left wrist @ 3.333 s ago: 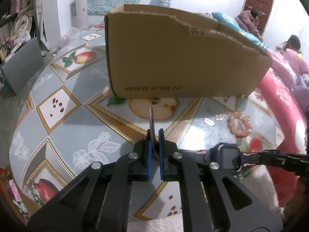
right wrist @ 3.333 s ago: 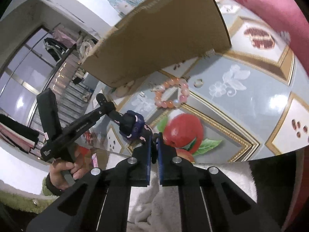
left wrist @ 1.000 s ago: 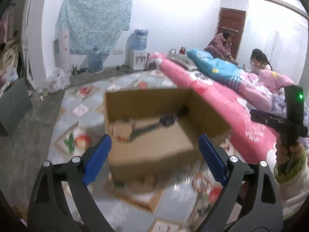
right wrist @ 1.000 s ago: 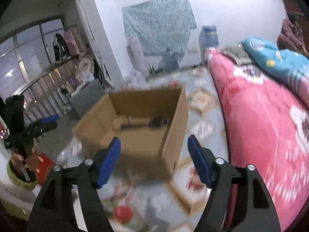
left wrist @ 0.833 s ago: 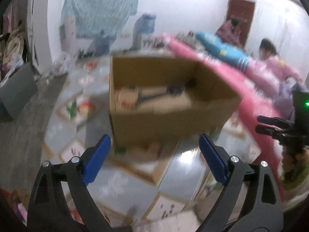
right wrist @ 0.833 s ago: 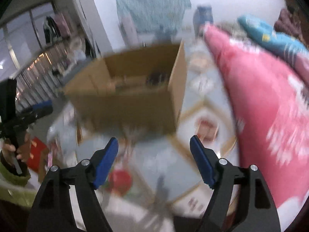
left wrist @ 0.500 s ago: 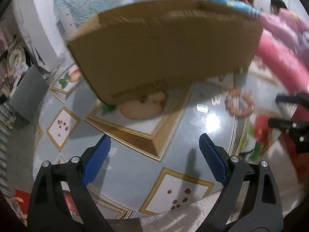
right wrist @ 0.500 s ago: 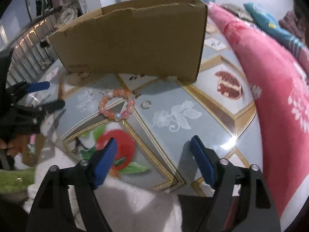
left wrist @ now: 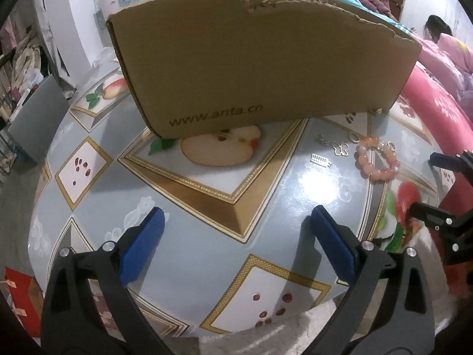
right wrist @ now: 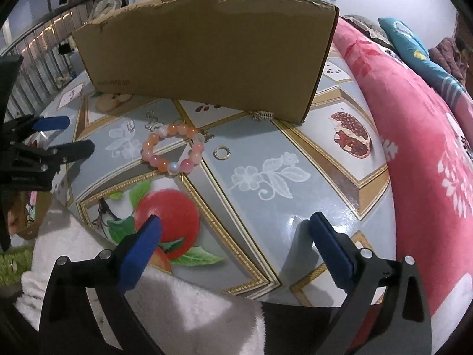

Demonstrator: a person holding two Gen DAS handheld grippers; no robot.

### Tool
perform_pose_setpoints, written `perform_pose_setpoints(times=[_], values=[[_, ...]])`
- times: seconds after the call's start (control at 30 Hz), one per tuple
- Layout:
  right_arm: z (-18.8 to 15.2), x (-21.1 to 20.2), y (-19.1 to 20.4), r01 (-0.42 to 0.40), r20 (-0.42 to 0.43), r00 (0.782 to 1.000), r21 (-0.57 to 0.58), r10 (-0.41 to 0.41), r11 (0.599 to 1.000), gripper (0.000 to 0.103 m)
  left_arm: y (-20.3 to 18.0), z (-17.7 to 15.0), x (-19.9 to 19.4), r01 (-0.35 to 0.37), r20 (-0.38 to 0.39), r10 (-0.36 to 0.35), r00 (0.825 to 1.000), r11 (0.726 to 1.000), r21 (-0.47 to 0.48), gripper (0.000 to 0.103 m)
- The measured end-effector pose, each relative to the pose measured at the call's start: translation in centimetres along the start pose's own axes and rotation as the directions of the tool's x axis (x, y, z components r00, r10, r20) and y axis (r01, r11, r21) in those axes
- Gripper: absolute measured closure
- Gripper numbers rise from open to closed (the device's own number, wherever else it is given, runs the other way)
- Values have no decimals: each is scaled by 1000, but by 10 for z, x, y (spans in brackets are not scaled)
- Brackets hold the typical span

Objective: Organize jewelry
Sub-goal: 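Grasp the pink-orange bead bracelet with the left gripper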

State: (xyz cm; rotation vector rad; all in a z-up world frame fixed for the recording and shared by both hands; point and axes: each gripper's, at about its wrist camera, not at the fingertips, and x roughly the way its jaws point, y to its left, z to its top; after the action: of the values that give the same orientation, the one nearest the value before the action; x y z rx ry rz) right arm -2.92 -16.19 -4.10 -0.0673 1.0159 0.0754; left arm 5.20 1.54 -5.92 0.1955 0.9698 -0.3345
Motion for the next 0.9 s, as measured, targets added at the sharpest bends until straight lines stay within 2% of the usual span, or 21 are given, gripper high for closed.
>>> perform_pose_setpoints(times=[0.27,0.4,0.5,0.53,0.63,0.7,0.73,0.77,0.83,0.87,0.9], values=[[-4,-2,-2,-19,-5,1000,-19,19,1000,6,0,6,2,0,-32,0,999,1000,-6,7],[2,-5,-11,-20,-3,1000,49,21,999,6,-1,5,1,-5,-18,5,1000,1000,-5,7],[4,-12,-24,-43,42,998,110,38,993,6,-5,9,-3,-14,-9,14,1000,1000,5,7],[5,-13,-27,-45,53,998,121,38,992,6,-8,9,-8,2,23,-2,1000,1000,8,7],[6,-14,-36,-41,77,997,150,29,988,19,-22,16,-31,135,120,-141,983,989,52,8],[8,-13,-43,-47,89,995,176,32,983,25,-43,21,-41,173,158,-195,968,974,147,9],[9,-12,-47,-69,97,994,199,50,978,29,-54,22,-43,180,166,-213,963,964,195,13],[10,-10,-50,-81,101,993,214,60,974,29,-65,22,-45,185,170,-229,958,952,244,23],[11,-7,-56,-117,109,990,253,92,960,33,-88,23,-42,189,147,-249,957,923,335,34],[11,-5,-58,-126,109,989,262,100,957,35,-96,22,-39,197,135,-260,956,913,358,43],[11,-3,-59,-138,109,988,272,112,952,35,-103,22,-36,207,121,-271,955,901,381,47]])
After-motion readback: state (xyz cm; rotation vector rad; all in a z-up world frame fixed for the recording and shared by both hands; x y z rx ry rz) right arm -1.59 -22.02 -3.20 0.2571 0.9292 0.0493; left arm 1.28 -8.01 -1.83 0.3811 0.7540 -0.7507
